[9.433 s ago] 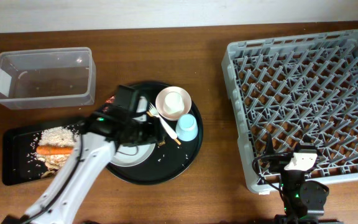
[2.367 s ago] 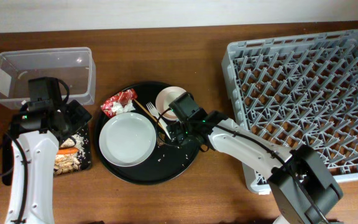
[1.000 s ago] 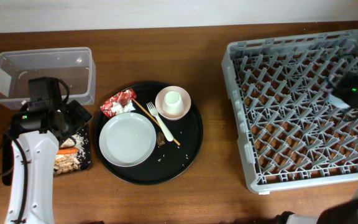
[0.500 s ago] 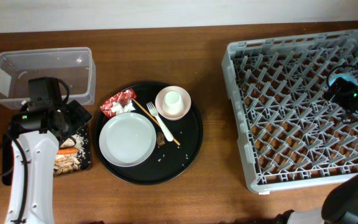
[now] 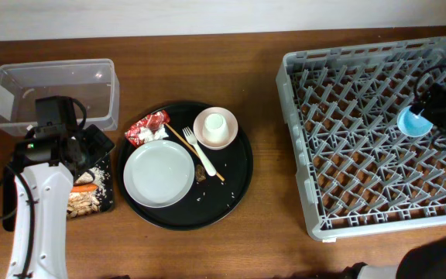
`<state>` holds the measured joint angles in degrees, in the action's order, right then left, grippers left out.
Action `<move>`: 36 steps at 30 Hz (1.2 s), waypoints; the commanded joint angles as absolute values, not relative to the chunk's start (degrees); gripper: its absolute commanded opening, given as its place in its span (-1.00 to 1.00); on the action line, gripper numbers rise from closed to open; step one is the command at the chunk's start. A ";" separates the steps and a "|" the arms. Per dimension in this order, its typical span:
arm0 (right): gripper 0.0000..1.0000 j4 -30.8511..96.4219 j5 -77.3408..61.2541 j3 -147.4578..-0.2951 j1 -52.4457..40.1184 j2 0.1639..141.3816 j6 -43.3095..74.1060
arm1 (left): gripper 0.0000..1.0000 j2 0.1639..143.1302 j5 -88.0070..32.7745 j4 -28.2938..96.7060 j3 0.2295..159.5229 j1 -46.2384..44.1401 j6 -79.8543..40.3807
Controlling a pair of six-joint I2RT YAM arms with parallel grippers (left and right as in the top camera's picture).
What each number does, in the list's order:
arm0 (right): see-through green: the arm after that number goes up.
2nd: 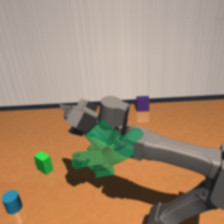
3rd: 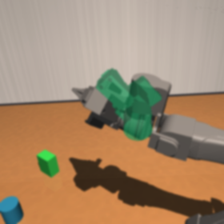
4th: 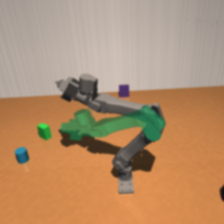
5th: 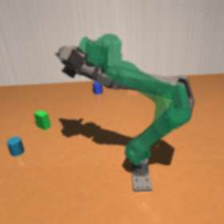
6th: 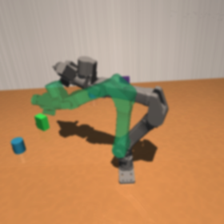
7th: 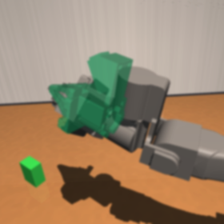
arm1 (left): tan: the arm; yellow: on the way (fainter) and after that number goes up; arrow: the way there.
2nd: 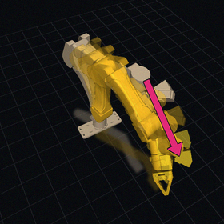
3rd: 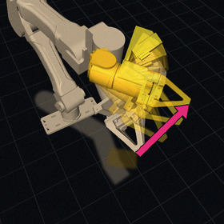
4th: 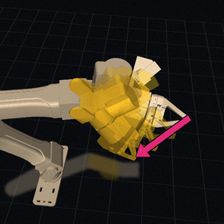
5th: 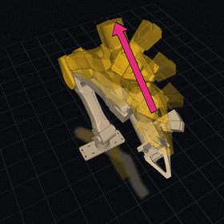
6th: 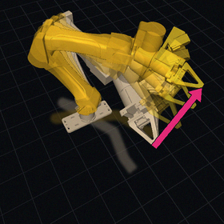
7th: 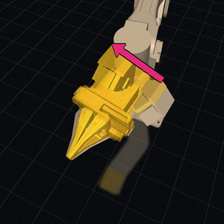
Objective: Sort waste into correct bins and load items into the dishwasher rack
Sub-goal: 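Carry the cup right and place it upside down in the rack, then release the cup and raise the right gripper from the rack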
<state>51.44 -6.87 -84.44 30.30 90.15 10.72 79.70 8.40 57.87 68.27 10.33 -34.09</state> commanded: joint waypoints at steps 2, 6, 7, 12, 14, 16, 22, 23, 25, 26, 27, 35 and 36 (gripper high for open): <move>0.79 49.01 -11.57 -85.06 25.69 95.81 10.46 | 0.99 78.74 8.40 57.95 69.38 10.55 -33.82; 0.77 46.68 -2.68 -85.06 20.16 97.78 10.37 | 0.98 78.74 8.40 57.95 69.38 10.55 -33.80; 0.76 46.22 -0.86 -85.06 19.29 98.02 10.41 | 0.98 78.74 8.40 57.95 69.38 10.57 -33.82; 0.65 44.71 7.88 -85.06 17.63 100.86 12.93 | 0.98 78.74 8.40 57.95 69.38 10.57 -33.80; 0.59 44.31 10.00 -85.06 17.63 102.85 12.93 | 0.98 78.74 8.40 57.95 69.38 10.57 -33.82; 0.57 43.83 11.55 -85.06 17.63 105.12 12.93 | 0.99 78.74 8.40 57.95 69.38 10.57 -33.80; 0.04 42.44 13.39 -85.38 17.63 106.96 12.93 | 0.99 78.74 8.40 57.95 69.38 10.55 -33.80; -0.24 42.72 13.63 -85.69 17.63 106.94 12.93 | 0.98 78.74 8.40 57.95 69.38 10.57 -33.82; -0.42 43.86 13.78 -86.63 17.63 106.78 12.93 | 0.99 78.74 8.40 57.95 69.38 10.57 -33.80; -0.51 44.84 13.78 -87.42 17.63 106.61 12.95 | 0.98 78.74 8.40 57.95 69.38 10.57 -33.80; -0.81 45.80 13.76 -88.33 17.61 106.32 12.95 | 0.98 78.74 8.40 57.95 69.38 10.57 -33.82; -0.92 54.72 3.05 -96.97 17.67 100.66 12.45 | 0.98 78.74 8.40 57.95 69.38 10.57 -33.80; -0.92 55.05 -3.11 -96.97 17.76 99.72 10.72 | 0.98 78.74 8.40 57.95 69.38 10.55 -33.80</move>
<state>54.39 8.45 -94.70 17.76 104.29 13.02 79.70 8.40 57.89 68.25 10.33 -34.09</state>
